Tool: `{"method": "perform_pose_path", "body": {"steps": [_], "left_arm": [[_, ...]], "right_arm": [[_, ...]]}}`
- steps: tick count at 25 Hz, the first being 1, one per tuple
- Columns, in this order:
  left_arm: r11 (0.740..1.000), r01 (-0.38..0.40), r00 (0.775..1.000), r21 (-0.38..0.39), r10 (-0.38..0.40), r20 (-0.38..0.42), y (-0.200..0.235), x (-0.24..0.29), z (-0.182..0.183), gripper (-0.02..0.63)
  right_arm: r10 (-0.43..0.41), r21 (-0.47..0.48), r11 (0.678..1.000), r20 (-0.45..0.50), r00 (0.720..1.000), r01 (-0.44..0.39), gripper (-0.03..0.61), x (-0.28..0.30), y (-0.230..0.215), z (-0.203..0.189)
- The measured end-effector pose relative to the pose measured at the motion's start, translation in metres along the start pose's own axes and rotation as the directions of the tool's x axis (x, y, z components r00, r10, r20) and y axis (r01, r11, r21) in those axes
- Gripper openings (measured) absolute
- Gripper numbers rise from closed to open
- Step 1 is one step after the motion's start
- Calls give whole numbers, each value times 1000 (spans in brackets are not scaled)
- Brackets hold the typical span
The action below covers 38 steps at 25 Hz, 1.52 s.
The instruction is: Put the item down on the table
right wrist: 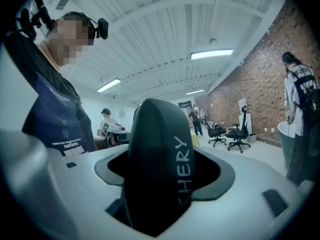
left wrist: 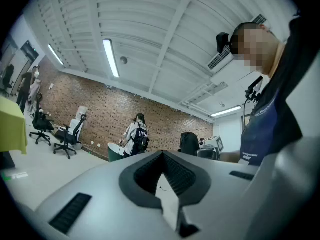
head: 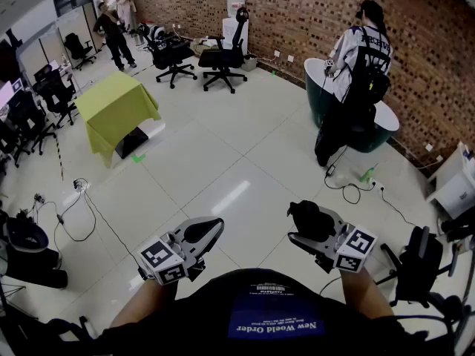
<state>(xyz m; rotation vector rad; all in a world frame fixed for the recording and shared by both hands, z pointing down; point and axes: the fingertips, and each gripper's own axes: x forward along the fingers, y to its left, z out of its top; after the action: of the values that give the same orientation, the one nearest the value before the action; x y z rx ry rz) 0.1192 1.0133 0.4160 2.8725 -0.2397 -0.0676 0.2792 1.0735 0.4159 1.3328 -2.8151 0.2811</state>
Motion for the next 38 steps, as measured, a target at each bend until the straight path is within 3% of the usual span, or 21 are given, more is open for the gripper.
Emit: {"method": "perform_pose_path", "body": {"steps": [11, 14, 21, 28, 38], "left_arm": [[1000, 1, 1000, 20, -2, 22, 39, -50, 15, -6], [1000, -14, 1000, -4, 14, 24, 52, -64, 18, -6], [999, -30, 999, -15, 31, 33, 80, -67, 22, -6], [999, -36, 999, 33, 36, 5, 93, -15, 30, -6], [997, -75, 996, 36, 73, 50, 142, 142, 59, -6]], "right_arm": [[-30, 42, 999, 45, 999, 28, 318, 52, 13, 13], [-26, 48, 999, 39, 999, 25, 318, 70, 15, 13], [-18, 76, 997, 40, 999, 15, 318, 95, -3, 14], [1, 88, 996, 58, 998, -6, 318, 84, -61, 20], [65, 43, 997, 36, 997, -66, 318, 64, -224, 47]]}}
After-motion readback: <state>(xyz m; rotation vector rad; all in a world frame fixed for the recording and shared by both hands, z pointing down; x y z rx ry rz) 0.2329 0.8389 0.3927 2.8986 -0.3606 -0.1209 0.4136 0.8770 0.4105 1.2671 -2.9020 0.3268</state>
